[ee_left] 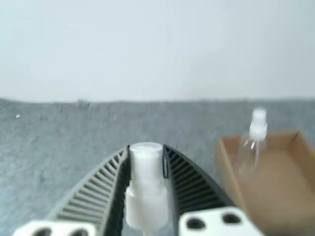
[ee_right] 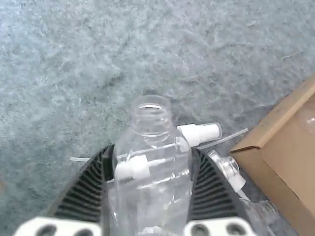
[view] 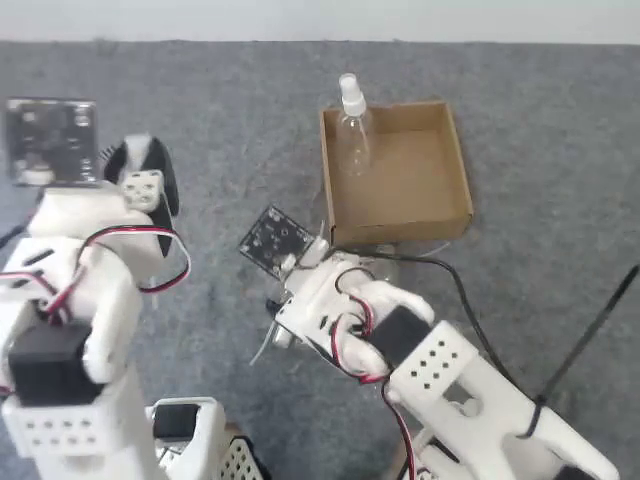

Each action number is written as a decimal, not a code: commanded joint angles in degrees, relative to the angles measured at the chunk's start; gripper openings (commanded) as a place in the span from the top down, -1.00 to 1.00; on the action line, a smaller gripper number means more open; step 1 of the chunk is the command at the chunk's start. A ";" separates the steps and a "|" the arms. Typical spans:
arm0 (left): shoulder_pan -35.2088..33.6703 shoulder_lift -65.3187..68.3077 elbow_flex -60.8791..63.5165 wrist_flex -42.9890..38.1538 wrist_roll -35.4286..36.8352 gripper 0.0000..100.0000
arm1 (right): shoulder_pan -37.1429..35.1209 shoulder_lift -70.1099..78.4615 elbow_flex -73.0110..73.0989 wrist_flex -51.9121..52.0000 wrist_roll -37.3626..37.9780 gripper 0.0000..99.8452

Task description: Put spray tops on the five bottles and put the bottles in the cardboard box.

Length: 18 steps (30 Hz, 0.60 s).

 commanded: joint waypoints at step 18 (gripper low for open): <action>8.00 -2.11 4.35 -16.79 16.35 0.98 | -3.30 -3.65 12.31 -23.34 -0.70 0.99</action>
